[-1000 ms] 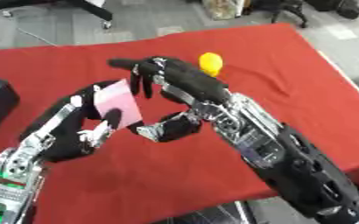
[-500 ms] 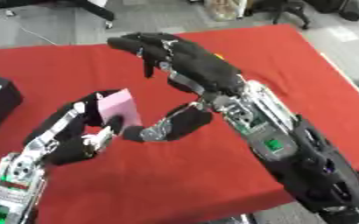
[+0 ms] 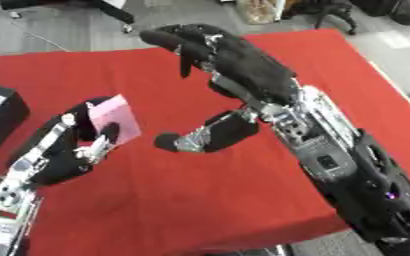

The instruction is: Pick up the objects with one hand, pass them to the other hand, and then place them into the box on the other side of the table.

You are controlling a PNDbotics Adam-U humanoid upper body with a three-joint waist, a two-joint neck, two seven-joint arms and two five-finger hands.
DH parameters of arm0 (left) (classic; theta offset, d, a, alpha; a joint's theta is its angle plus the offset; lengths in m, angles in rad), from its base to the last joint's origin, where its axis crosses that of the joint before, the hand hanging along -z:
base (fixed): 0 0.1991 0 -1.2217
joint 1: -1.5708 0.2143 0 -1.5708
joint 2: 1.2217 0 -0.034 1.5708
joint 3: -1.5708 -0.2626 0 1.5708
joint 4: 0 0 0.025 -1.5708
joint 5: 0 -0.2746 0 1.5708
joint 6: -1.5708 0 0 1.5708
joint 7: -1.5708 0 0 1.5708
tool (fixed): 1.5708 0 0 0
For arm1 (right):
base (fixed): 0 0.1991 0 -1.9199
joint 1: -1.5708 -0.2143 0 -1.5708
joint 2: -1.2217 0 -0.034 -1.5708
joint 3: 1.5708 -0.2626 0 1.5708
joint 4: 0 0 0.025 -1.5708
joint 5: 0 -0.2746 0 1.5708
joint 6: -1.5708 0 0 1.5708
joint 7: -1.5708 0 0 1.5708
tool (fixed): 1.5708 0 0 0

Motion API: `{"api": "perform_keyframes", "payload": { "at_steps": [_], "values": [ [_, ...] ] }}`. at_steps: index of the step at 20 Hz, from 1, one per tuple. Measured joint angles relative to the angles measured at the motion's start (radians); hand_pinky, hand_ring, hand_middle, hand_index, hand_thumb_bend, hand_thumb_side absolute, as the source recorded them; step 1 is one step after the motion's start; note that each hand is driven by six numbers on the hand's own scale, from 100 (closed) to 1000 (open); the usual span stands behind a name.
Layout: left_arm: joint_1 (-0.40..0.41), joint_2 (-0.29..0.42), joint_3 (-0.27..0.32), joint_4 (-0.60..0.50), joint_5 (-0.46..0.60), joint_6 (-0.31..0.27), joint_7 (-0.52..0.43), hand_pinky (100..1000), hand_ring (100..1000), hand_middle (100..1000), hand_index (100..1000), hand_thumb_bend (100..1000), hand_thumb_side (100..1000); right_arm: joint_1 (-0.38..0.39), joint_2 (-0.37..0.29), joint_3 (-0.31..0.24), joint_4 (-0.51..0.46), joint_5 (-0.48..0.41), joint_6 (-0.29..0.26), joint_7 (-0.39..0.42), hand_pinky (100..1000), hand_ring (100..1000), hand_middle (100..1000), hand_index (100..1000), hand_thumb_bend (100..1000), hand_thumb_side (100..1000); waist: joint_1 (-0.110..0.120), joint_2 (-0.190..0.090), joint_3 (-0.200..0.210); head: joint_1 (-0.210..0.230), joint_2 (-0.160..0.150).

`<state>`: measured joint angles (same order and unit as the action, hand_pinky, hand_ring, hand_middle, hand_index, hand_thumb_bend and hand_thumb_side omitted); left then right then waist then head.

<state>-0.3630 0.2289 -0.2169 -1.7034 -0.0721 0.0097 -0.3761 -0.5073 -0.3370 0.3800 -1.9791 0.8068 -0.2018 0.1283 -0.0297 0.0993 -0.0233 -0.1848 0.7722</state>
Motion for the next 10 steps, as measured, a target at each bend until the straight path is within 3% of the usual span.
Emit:
{"api": "perform_keyframes", "payload": {
  "at_steps": [2, 7, 10],
  "values": [
    [0.013, 0.039, 0.040, -0.021, 0.005, -0.004, 0.047, 358, 453, 126, 275, 100, 553, 0.016, -0.008, -0.015, 0.000, -0.018, -0.003, -0.038, 871, 493, 830, 976, 473, 532, 0.006, -0.005, -0.002, 0.066, 0.000],
    [0.065, 0.190, 0.151, -0.067, -0.020, 0.012, 0.240, 359, 446, 134, 289, 100, 579, 0.071, -0.020, -0.032, 0.000, -0.046, -0.003, -0.098, 869, 483, 814, 970, 408, 567, 0.021, -0.019, -0.010, 0.320, 0.000],
    [0.083, 0.299, 0.212, -0.060, -0.078, 0.044, 0.395, 367, 440, 147, 307, 100, 568, 0.100, -0.023, -0.034, 0.000, -0.053, -0.001, -0.103, 867, 477, 809, 968, 391, 573, 0.025, -0.024, -0.016, 0.413, 0.000]
  ]
}}
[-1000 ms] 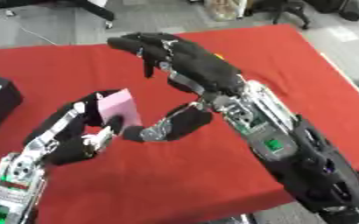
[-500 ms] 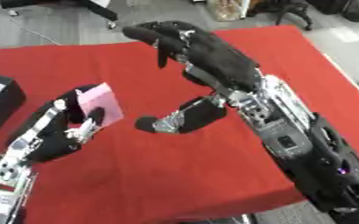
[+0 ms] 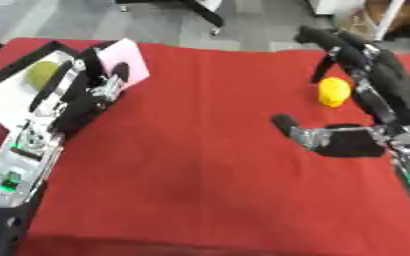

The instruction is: Pick up the objects with one hand, pass them to the other hand, and then place them into the box on the other side of the table.

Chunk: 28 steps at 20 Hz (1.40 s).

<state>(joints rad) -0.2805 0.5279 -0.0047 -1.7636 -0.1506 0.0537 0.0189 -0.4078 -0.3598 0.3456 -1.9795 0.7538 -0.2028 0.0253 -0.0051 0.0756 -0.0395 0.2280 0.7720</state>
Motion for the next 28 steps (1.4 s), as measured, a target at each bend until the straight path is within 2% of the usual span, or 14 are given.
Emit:
{"api": "perform_keyframes", "payload": {
  "at_steps": [2, 6, 8, 10, 13, 15, 16, 17, 18, 19, 20, 21, 23, 28],
  "values": [
    [0.002, 0.078, 0.029, 0.028, -0.063, 0.025, 0.097, 376, 436, 155, 320, 100, 548, 0.013, 0.000, 0.000, 0.000, -0.003, 0.001, 0.001, 868, 475, 808, 968, 379, 580, 0.002, -0.004, -0.004, 0.029, -0.001],
    [-0.004, 0.206, 0.059, 0.153, -0.211, 0.079, 0.230, 394, 419, 174, 349, 100, 220, 0.028, 0.000, 0.007, 0.000, -0.009, 0.000, 0.012, 867, 470, 803, 967, 358, 595, 0.003, -0.007, -0.013, 0.036, -0.011],
    [-0.017, 0.248, 0.063, 0.243, -0.290, 0.105, 0.267, 401, 412, 178, 359, 100, 136, 0.031, 0.001, 0.010, 0.000, -0.012, -0.001, 0.019, 868, 469, 802, 968, 352, 600, 0.003, -0.008, -0.019, 0.031, -0.019],
    [-0.035, 0.275, 0.062, 0.339, -0.364, 0.127, 0.287, 414, 415, 189, 377, 100, 111, 0.034, 0.001, 0.013, 0.000, -0.015, -0.004, 0.024, 868, 468, 800, 968, 345, 605, 0.002, -0.008, -0.024, 0.023, -0.022],
    [-0.064, 0.289, 0.051, 0.482, -0.451, 0.144, 0.289, 476, 458, 278, 494, 100, 107, 0.038, 0.002, 0.016, 0.000, -0.020, -0.008, 0.029, 867, 468, 798, 967, 342, 609, 0.001, -0.008, -0.033, 0.013, -0.028],
    [-0.082, 0.290, 0.037, 0.563, -0.503, 0.143, 0.267, 587, 554, 448, 654, 100, 132, 0.038, 0.002, 0.018, 0.000, -0.021, -0.009, 0.030, 867, 468, 797, 967, 342, 610, 0.001, -0.008, -0.037, 0.005, -0.029],
    [-0.089, 0.290, 0.030, 0.594, -0.529, 0.138, 0.247, 697, 637, 564, 759, 184, 145, 0.038, 0.002, 0.018, 0.000, -0.021, -0.009, 0.031, 867, 468, 796, 967, 333, 611, 0.001, -0.008, -0.037, 0.000, -0.030],
    [-0.093, 0.290, 0.023, 0.620, -0.558, 0.130, 0.220, 758, 738, 725, 876, 269, 284, 0.038, 0.002, 0.018, 0.000, -0.022, -0.010, 0.031, 867, 468, 796, 967, 340, 613, 0.001, -0.008, -0.039, -0.004, -0.030],
    [-0.094, 0.290, 0.018, 0.639, -0.589, 0.120, 0.186, 796, 780, 788, 919, 316, 462, 0.038, 0.003, 0.018, 0.000, -0.022, -0.010, 0.031, 867, 468, 796, 967, 339, 614, 0.001, -0.008, -0.041, -0.010, -0.030],
    [-0.096, 0.290, 0.016, 0.649, -0.617, 0.111, 0.153, 816, 799, 814, 939, 341, 538, 0.037, 0.004, 0.018, 0.000, -0.024, -0.010, 0.031, 867, 468, 796, 967, 339, 614, 0.001, -0.008, -0.041, -0.015, -0.030],
    [-0.097, 0.290, 0.016, 0.652, -0.643, 0.102, 0.123, 864, 844, 879, 982, 452, 717, 0.037, 0.004, 0.018, 0.000, -0.025, -0.011, 0.031, 867, 468, 795, 967, 339, 614, 0.002, -0.008, -0.041, -0.019, -0.030],
    [-0.096, 0.290, 0.017, 0.651, -0.665, 0.094, 0.097, 894, 869, 924, 1000, 541, 837, 0.037, 0.005, 0.018, 0.000, -0.025, -0.011, 0.030, 867, 468, 795, 967, 337, 615, 0.002, -0.008, -0.041, -0.023, -0.030],
    [-0.093, 0.290, 0.022, 0.627, -0.707, 0.079, 0.054, 911, 880, 947, 1000, 592, 878, 0.037, 0.005, 0.018, 0.000, -0.026, -0.011, 0.030, 867, 468, 795, 967, 337, 616, 0.003, -0.008, -0.041, -0.030, -0.030],
    [-0.062, 0.319, 0.045, 0.495, -0.797, 0.044, -0.031, 982, 919, 1000, 1000, 808, 1000, 0.037, 0.005, 0.018, 0.000, -0.026, -0.010, 0.029, 867, 469, 795, 968, 336, 617, 0.004, -0.008, -0.040, -0.045, -0.029]
  ]
}}
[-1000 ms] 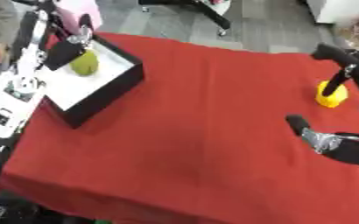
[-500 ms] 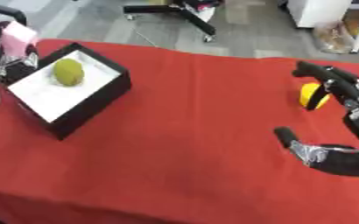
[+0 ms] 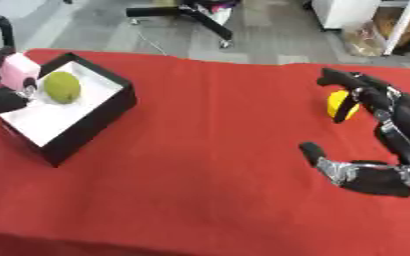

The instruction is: Pick up the objects with one hand, pass them to the other hand, and then place them into the box on the other side of the table.

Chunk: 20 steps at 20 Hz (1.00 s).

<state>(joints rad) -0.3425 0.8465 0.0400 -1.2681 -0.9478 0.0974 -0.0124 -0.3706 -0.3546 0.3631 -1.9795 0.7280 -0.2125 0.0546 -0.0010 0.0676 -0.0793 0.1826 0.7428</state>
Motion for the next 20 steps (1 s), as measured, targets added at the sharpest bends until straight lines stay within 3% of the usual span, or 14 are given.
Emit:
{"api": "perform_keyframes", "payload": {
  "at_steps": [2, 5, 7, 8, 10, 11, 12, 13, 14, 15, 17, 20],
  "values": [
    [0.010, 0.012, 0.003, -0.053, -0.038, -0.018, -0.052, 1000, 924, 1000, 1000, 882, 1000, 0.000, 0.000, -0.001, 0.000, 0.000, 0.000, 0.000, 868, 469, 796, 968, 335, 617, 0.001, 0.000, 0.001, -0.008, 0.001],
    [0.016, 0.025, 0.006, -0.105, -0.095, -0.048, -0.150, 1000, 925, 1000, 1000, 882, 1000, 0.000, 0.000, -0.002, 0.000, 0.000, 0.001, -0.001, 868, 469, 796, 968, 333, 620, 0.004, 0.000, 0.002, -0.019, 0.003],
    [0.016, 0.025, 0.008, -0.124, -0.117, -0.064, -0.207, 994, 923, 1000, 1000, 831, 1000, 0.000, 0.000, -0.002, 0.000, 0.000, 0.002, -0.001, 868, 469, 795, 968, 331, 620, 0.005, 0.000, 0.001, -0.026, 0.003],
    [0.016, 0.025, 0.011, -0.132, -0.121, -0.071, -0.226, 968, 917, 1000, 1000, 712, 971, 0.000, 0.000, -0.002, 0.000, 0.000, 0.002, -0.001, 868, 469, 796, 969, 330, 621, 0.004, 0.000, 0.001, -0.030, 0.003],
    [0.018, 0.023, 0.020, -0.157, -0.103, -0.079, -0.237, 942, 915, 968, 1000, 570, 882, 0.000, 0.000, -0.005, 0.000, 0.000, 0.004, 0.000, 868, 469, 793, 968, 328, 620, 0.004, 0.000, 0.002, -0.039, 0.003],
    [0.020, 0.021, 0.024, -0.181, -0.073, -0.083, -0.229, 925, 920, 946, 1000, 431, 850, 0.000, -0.001, -0.006, 0.000, 0.000, 0.005, 0.000, 868, 469, 792, 968, 327, 620, 0.004, 0.000, 0.004, -0.045, 0.004],
    [0.027, 0.014, 0.028, -0.207, -0.029, -0.088, -0.215, 908, 928, 922, 1000, 256, 809, 0.000, -0.002, -0.007, 0.000, 0.000, 0.007, 0.000, 866, 467, 789, 965, 323, 618, 0.004, 0.000, 0.007, -0.053, 0.005],
    [0.034, 0.005, 0.030, -0.238, 0.030, -0.096, -0.200, 903, 939, 909, 1000, 144, 781, 0.000, -0.005, -0.011, 0.000, 0.000, 0.011, -0.002, 863, 461, 783, 961, 315, 614, 0.003, 0.000, 0.009, -0.062, 0.010],
    [0.042, -0.007, 0.029, -0.275, 0.102, -0.109, -0.185, 890, 951, 891, 982, 100, 816, 0.000, -0.008, -0.014, 0.000, -0.004, 0.018, -0.004, 856, 451, 774, 954, 294, 613, 0.001, 0.000, 0.011, -0.074, 0.013],
    [0.052, -0.022, 0.029, -0.322, 0.189, -0.128, -0.171, 876, 953, 877, 970, 100, 840, 0.000, -0.013, -0.019, 0.000, -0.015, 0.029, -0.009, 854, 448, 774, 951, 284, 617, -0.001, 0.000, 0.013, -0.090, 0.017],
    [0.076, -0.055, 0.019, -0.424, 0.388, -0.175, -0.157, 834, 940, 840, 942, 100, 792, 0.000, -0.030, -0.029, 0.012, -0.053, 0.060, -0.026, 846, 437, 777, 944, 250, 610, -0.008, 0.001, 0.020, -0.135, 0.021],
    [0.100, -0.118, -0.002, -0.583, 0.675, -0.232, -0.175, 807, 922, 807, 919, 100, 745, -0.011, -0.071, -0.053, 0.077, -0.119, 0.117, -0.073, 841, 429, 796, 938, 227, 614, -0.014, 0.008, 0.036, -0.234, 0.022]
  ]
}}
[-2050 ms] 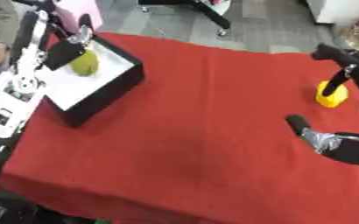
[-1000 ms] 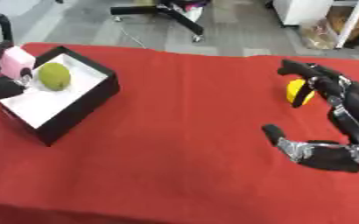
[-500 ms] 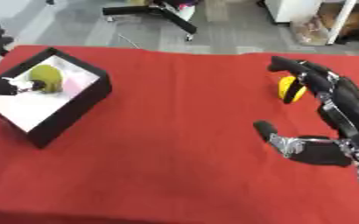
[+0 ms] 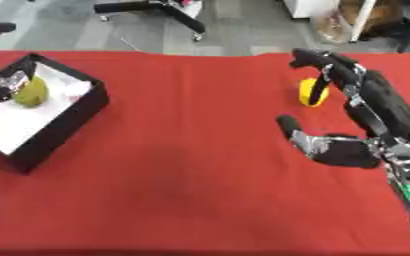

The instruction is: Pick up the objects with one hand, pass them to the other hand, and then place them into the box on the other side of the table.

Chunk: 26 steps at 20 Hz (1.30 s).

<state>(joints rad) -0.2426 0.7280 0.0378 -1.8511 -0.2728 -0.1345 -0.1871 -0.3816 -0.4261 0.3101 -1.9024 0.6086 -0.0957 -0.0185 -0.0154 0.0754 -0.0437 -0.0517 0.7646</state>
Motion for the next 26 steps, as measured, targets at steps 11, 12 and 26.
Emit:
{"api": "perform_keyframes", "payload": {
  "at_steps": [11, 12, 26],
  "values": [
    [-0.004, -0.277, -0.073, -0.129, 0.347, -0.081, -0.183, 766, 894, 746, 865, 100, 754, -0.164, -0.163, -0.083, 0.536, -0.201, 0.137, -0.202, 831, 451, 846, 929, 182, 685, -0.002, 0.044, 0.077, -0.393, 0.006],
    [-0.004, -0.306, -0.079, -0.129, 0.350, -0.072, -0.197, 765, 893, 744, 864, 100, 755, -0.183, -0.167, -0.089, 0.597, -0.204, 0.140, -0.212, 832, 453, 847, 929, 183, 692, -0.001, 0.050, 0.086, -0.411, 0.007],
    [-0.021, -0.458, -0.136, -0.130, 0.351, -0.020, -0.294, 759, 887, 732, 856, 100, 780, -0.317, -0.136, -0.144, 1.049, -0.155, 0.110, -0.237, 834, 443, 777, 897, 199, 706, 0.007, 0.083, 0.184, -0.554, 0.008]
  ]
}}
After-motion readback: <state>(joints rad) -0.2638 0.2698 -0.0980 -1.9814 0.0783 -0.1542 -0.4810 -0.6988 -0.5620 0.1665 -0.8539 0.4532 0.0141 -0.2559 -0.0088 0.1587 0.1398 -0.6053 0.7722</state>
